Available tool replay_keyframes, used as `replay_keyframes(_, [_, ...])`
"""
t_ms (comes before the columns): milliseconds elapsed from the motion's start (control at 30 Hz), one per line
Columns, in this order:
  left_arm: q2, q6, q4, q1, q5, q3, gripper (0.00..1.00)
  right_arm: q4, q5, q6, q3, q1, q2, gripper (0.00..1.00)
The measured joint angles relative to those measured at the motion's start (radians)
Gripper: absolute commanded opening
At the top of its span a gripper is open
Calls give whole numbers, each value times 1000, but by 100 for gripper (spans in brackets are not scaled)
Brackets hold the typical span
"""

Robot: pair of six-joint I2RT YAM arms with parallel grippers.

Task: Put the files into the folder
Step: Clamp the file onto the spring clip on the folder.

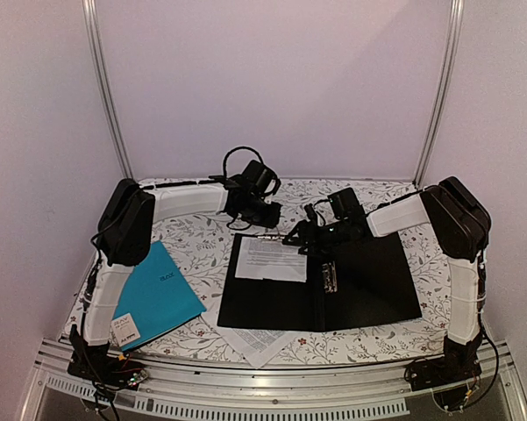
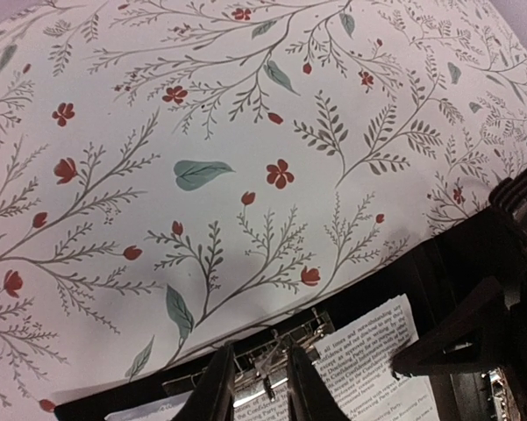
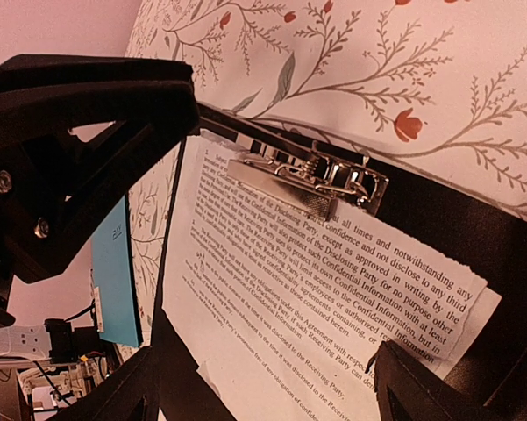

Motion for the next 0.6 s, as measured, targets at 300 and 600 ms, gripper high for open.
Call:
replay_keyframes(300, [0, -3, 0, 3, 1, 0, 17, 5, -5, 1, 0, 0, 3, 84])
replay_keyframes(600, [0, -8, 0, 6, 6, 0, 14, 6, -5, 4, 0, 0, 4, 84])
